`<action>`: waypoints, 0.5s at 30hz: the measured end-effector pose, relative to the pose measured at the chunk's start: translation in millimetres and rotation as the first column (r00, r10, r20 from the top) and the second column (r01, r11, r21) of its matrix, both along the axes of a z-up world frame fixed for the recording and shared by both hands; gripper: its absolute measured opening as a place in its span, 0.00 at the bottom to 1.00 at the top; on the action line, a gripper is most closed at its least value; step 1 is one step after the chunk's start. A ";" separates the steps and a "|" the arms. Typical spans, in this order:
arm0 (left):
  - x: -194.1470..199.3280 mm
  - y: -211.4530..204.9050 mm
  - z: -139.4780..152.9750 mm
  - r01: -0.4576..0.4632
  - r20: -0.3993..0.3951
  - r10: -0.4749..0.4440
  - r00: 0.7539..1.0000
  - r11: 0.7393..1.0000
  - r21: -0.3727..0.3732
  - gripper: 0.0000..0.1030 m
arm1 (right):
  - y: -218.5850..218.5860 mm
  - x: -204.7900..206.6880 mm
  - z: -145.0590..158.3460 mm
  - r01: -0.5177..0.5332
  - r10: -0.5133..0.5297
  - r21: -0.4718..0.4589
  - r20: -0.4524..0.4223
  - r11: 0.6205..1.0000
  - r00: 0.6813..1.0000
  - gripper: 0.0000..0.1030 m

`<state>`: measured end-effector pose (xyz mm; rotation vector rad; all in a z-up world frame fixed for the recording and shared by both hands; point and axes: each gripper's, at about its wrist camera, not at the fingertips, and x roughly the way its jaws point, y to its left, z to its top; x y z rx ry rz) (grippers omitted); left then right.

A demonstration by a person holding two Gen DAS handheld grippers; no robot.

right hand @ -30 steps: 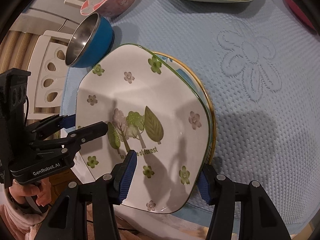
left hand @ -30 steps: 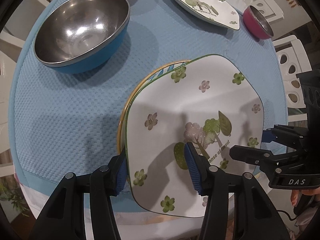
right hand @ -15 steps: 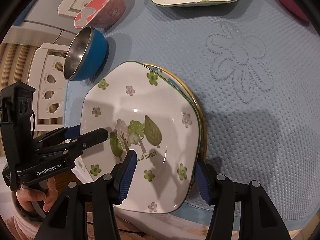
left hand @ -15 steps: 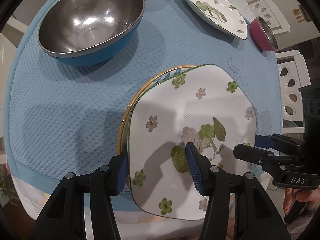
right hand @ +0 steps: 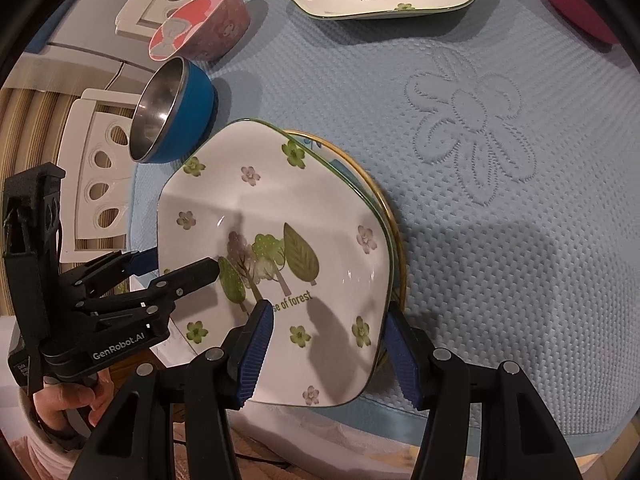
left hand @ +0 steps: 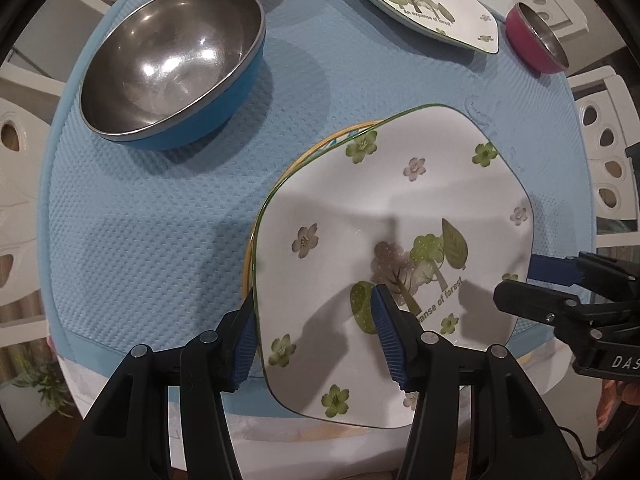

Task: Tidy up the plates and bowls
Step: 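Lower the hexagonal plate onto the round plate and open the right gripper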

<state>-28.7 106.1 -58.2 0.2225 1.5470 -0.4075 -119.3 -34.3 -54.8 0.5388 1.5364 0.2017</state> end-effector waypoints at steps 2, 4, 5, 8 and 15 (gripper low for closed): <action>-1.1 -1.3 0.9 -0.002 0.003 0.002 1.000 1.000 0.007 0.49 | -1.6 -1.3 1.9 -0.002 0.002 -0.005 0.005 1.000 1.000 0.53; -4.2 -6.4 2.2 0.011 0.015 -0.012 1.000 1.000 0.025 0.49 | -2.8 -3.2 3.4 0.000 0.000 -0.004 0.009 1.000 1.000 0.53; -6.1 -9.4 2.9 0.023 0.029 -0.025 0.999 0.999 0.041 0.50 | -2.2 -3.4 3.5 0.001 0.000 -0.007 0.011 1.000 1.000 0.53; -12.2 -18.1 7.1 0.057 0.077 -0.065 0.995 0.993 0.104 0.50 | -4.8 -4.2 7.7 0.000 0.001 -0.008 0.025 1.000 1.000 0.53; -17.2 -21.6 5.8 0.062 0.078 -0.072 0.994 0.990 0.126 0.55 | -5.7 -6.0 10.8 0.006 -0.006 0.017 0.040 1.000 0.999 0.53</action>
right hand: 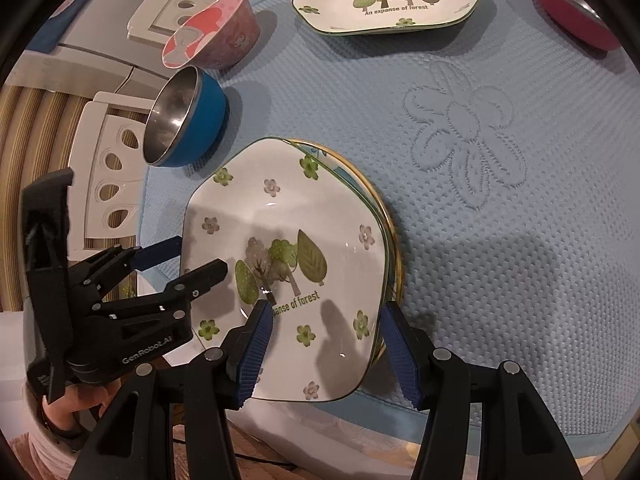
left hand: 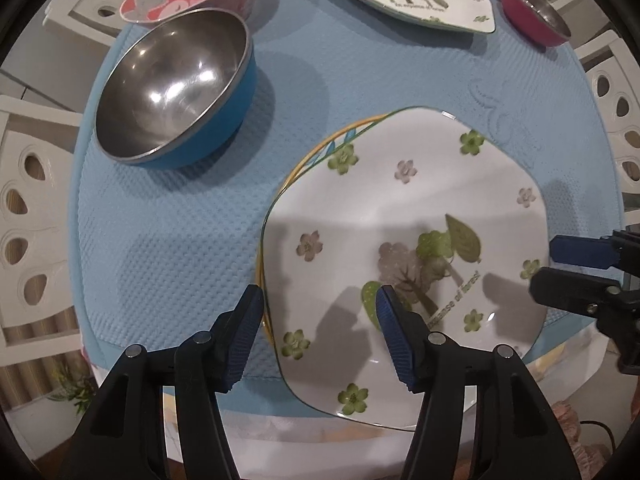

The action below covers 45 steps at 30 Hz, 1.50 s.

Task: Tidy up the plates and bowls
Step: 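Lower the hexagonal plate onto the round plate and open the right gripper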

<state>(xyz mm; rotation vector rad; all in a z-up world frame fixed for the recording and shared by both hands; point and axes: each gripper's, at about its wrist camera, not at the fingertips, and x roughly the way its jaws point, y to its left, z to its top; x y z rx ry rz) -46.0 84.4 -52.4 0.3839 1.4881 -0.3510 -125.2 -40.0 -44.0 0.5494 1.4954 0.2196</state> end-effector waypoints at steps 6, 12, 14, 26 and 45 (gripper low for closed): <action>1.0 13.0 2.1 -0.026 0.008 0.026 1.000 1.000 -0.002 0.55 | -6.7 -6.9 -0.1 0.007 -0.007 0.006 -0.005 1.000 1.000 0.53; -3.1 31.5 -3.8 -0.034 0.002 0.034 0.999 0.999 0.003 0.58 | -9.3 -6.3 -1.6 0.010 -0.010 0.001 -0.012 1.000 1.000 0.54; -5.9 36.2 -4.5 -0.040 0.005 0.040 0.999 0.999 0.004 0.60 | -7.7 -5.3 -0.4 0.007 -0.007 -0.001 -0.014 1.000 1.000 0.55; 3.4 55.3 -9.8 -0.068 -0.017 0.068 0.998 0.998 0.018 0.73 | -11.5 -1.9 12.6 0.000 0.003 -0.089 0.030 0.996 1.000 0.68; 19.2 44.5 -4.7 -0.072 -0.069 0.070 0.995 0.997 -0.033 0.73 | -79.1 -11.8 13.2 -0.008 0.013 -0.220 0.019 0.975 1.000 0.68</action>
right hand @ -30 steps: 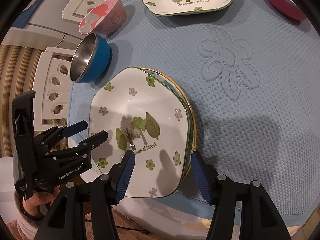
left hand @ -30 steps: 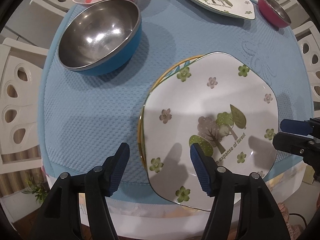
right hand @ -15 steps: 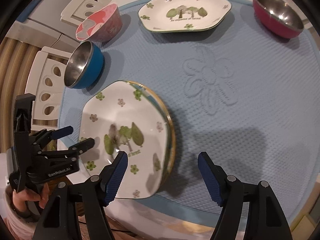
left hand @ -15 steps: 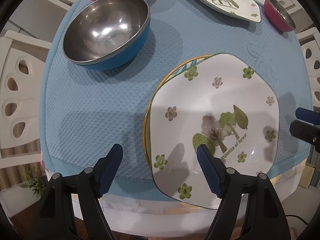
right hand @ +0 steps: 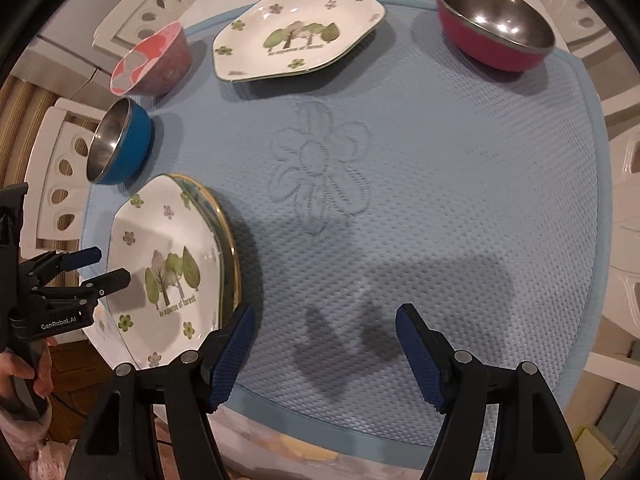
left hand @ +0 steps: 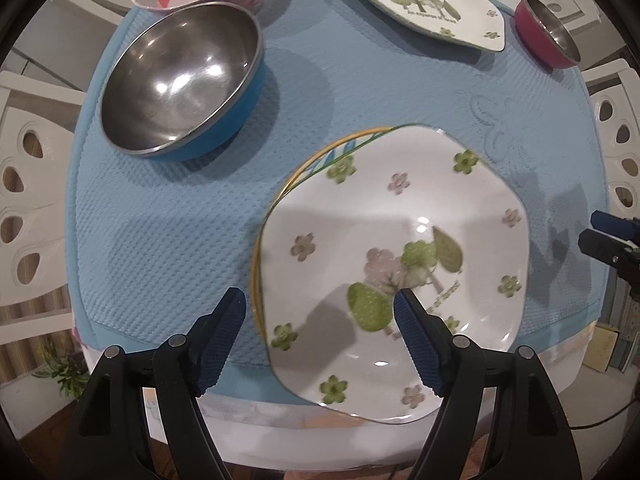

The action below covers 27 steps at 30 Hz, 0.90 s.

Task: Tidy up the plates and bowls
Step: 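Move the right gripper to the rim of the other hexagonal forest plate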

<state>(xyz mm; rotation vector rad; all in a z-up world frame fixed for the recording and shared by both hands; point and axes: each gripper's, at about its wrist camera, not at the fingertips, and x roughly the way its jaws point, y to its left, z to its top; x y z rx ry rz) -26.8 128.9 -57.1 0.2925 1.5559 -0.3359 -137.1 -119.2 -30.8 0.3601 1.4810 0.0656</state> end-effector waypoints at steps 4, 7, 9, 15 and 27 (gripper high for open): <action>12.0 -13.4 8.1 0.016 0.000 -0.016 1.000 1.000 -0.023 0.73 | -9.0 5.7 8.2 0.020 -0.021 0.031 0.040 0.999 0.999 0.68; 24.9 -22.9 16.3 0.051 0.016 -0.051 0.999 0.998 -0.022 0.73 | -12.7 16.9 19.0 0.012 -0.014 0.029 0.075 1.000 0.997 0.68; 36.1 -25.9 22.0 0.059 0.025 -0.058 0.998 0.998 -0.034 0.73 | -13.6 28.1 26.9 0.000 -0.002 0.021 0.097 1.000 0.995 0.68; 76.9 -53.8 50.0 0.038 0.043 -0.034 0.998 0.993 -0.111 0.73 | -26.9 62.3 53.7 0.000 -0.007 0.037 0.177 0.999 0.984 0.68; 145.6 -101.4 48.4 -0.096 0.067 0.111 0.992 0.976 -0.193 0.73 | -55.6 152.4 79.5 0.102 -0.134 0.118 0.309 0.988 0.942 0.69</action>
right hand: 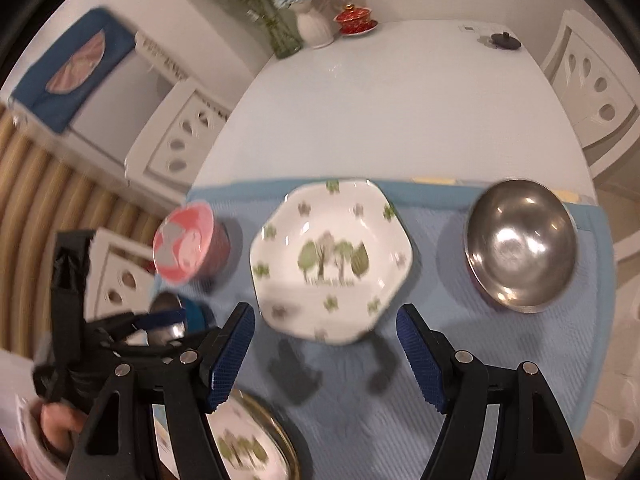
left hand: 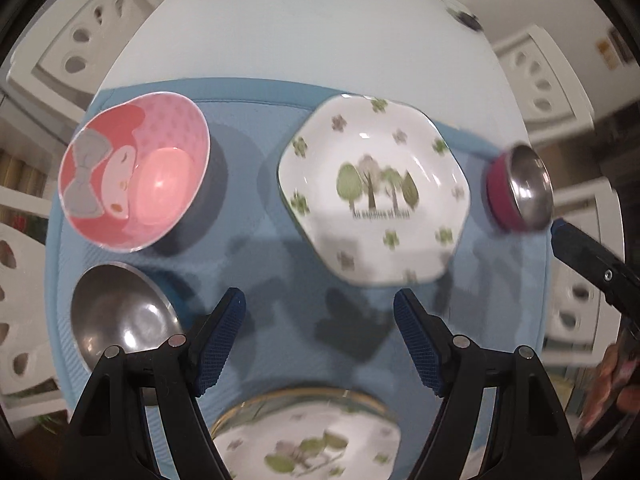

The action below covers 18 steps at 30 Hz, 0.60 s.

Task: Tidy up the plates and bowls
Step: 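Move the right gripper to the rim of the other hexagonal forest plate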

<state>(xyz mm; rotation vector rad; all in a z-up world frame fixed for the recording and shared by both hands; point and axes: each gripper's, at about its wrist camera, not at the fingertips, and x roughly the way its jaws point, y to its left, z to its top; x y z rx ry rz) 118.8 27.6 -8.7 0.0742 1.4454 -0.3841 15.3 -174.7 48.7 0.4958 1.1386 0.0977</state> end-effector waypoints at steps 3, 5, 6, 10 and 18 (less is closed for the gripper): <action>12.6 -2.9 -12.6 -0.046 -0.025 0.045 0.999 0.999 -0.016 0.73 | -5.1 20.4 -12.4 0.043 -0.043 0.020 -0.008 0.999 0.999 0.71; 18.2 -7.9 -22.3 -0.050 -0.033 0.050 0.998 0.999 -0.012 0.73 | -8.2 32.9 -22.6 0.065 -0.064 0.034 -0.013 0.997 0.998 0.71; 20.1 -10.1 -26.9 -0.051 -0.037 0.051 0.998 0.999 -0.004 0.73 | -10.1 40.0 -29.6 0.079 -0.078 0.044 -0.014 0.996 0.997 0.71; 26.9 -15.4 -48.1 -0.069 -0.070 0.069 0.995 0.998 0.004 0.73 | -15.1 66.1 -60.4 0.112 -0.110 0.067 -0.038 0.991 0.993 0.72; 39.0 -27.9 -80.6 -0.058 -0.107 0.063 0.992 0.997 0.049 0.73 | -16.1 98.3 -104.4 0.128 -0.129 -0.012 -0.055 0.992 0.990 0.78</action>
